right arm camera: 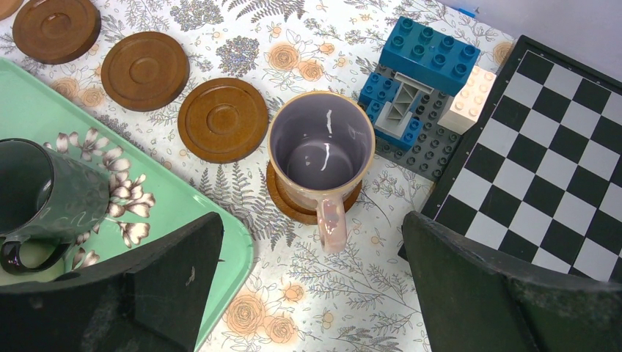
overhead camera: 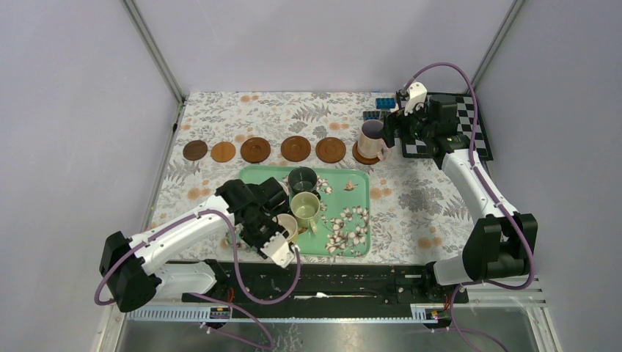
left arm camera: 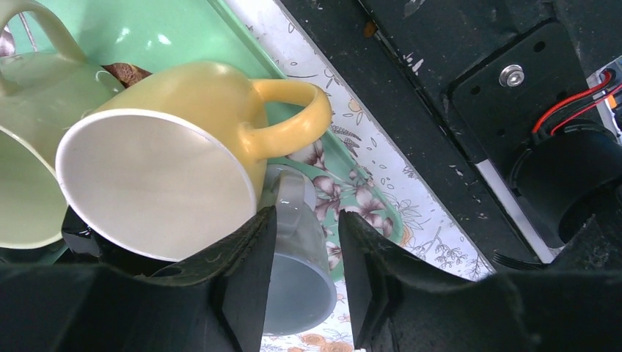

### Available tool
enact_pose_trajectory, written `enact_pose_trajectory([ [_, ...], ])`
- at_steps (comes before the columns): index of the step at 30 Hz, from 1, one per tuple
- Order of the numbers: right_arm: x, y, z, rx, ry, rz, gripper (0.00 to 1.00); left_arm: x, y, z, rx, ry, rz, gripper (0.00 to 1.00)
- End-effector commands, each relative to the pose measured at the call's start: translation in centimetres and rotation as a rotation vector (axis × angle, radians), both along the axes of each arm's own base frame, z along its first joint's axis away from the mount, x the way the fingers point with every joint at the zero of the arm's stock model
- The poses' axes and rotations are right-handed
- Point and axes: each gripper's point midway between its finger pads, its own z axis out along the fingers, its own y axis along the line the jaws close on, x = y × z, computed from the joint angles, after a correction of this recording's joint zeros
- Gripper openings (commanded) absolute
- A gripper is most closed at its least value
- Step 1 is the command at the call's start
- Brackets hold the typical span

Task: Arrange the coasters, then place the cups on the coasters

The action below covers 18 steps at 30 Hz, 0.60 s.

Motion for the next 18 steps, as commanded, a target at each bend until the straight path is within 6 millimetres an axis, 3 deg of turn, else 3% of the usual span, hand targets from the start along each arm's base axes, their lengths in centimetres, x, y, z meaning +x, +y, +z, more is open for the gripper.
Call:
enact_pose_trajectory([
  [1, 0.27, -0.05, 0.81, -0.004, -0.025, 0.007, 1.00, 0.12, -0.83, -0.01, -0.052, -0.008, -0.018, 0.43],
  [18, 0.30, 0.09, 0.56, 0.001, -0.016, 0.013, 1.00, 0.39, -0.26, -0.63, -0.083, -0.088, -0.066, 0.46],
])
